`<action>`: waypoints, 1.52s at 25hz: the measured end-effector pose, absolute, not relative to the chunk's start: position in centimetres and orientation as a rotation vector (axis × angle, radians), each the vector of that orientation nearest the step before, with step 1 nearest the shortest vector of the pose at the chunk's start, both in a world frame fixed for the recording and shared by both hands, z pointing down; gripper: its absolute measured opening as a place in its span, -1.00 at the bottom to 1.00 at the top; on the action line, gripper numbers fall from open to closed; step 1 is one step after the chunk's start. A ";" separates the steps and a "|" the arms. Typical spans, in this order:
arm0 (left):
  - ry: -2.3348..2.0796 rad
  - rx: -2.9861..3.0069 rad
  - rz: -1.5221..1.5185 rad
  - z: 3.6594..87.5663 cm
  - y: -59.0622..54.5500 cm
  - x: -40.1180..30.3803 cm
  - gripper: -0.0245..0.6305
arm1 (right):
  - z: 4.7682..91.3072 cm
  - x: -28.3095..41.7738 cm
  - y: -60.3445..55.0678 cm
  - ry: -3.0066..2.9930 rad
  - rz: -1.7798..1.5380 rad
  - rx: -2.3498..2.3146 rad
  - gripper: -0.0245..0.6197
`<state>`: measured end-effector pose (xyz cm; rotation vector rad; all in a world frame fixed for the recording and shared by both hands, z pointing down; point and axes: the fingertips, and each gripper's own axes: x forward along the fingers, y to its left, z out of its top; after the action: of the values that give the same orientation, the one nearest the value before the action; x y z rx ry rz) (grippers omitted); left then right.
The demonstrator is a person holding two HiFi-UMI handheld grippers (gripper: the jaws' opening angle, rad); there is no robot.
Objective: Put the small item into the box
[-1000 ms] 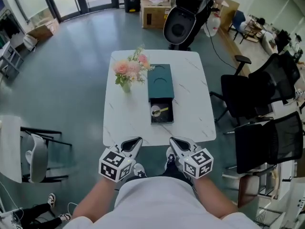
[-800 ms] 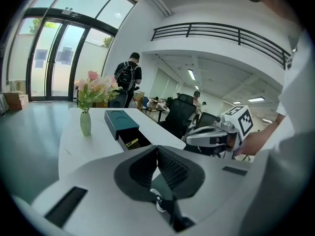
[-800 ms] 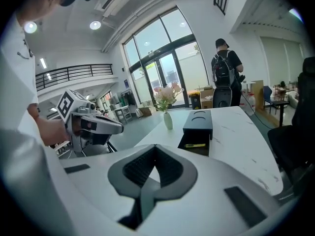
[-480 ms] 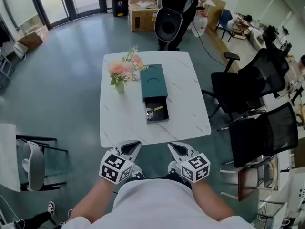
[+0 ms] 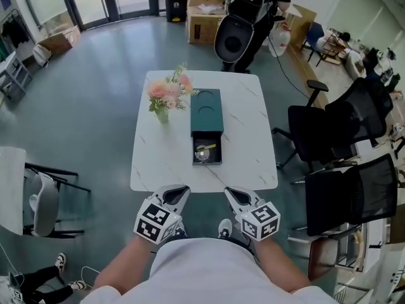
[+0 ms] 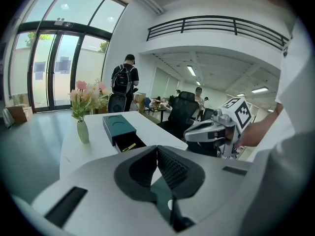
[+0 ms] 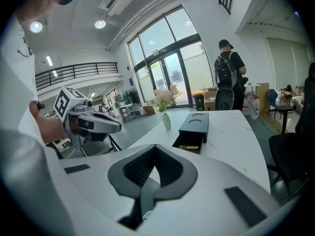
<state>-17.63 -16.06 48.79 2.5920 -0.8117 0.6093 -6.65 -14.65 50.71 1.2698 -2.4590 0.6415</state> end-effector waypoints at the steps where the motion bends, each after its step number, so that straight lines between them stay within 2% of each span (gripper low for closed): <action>1: -0.827 2.587 0.610 48.8 -16.0 -17.4 -0.88 | 50.7 -6.4 -14.7 -2.464 0.635 1.257 -0.88; 11: -0.884 2.554 0.612 48.8 -14.5 -15.0 -0.88 | 50.4 -4.6 -14.0 -2.503 0.631 1.200 -0.88; 38: -0.869 2.556 0.635 49.1 -13.9 -15.4 -0.88 | 50.5 -5.2 -13.4 -2.512 0.619 1.196 -0.88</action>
<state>-15.44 -13.93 49.07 2.5560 -0.8692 0.6355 -5.21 -13.43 50.54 1.1960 -2.5116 0.6189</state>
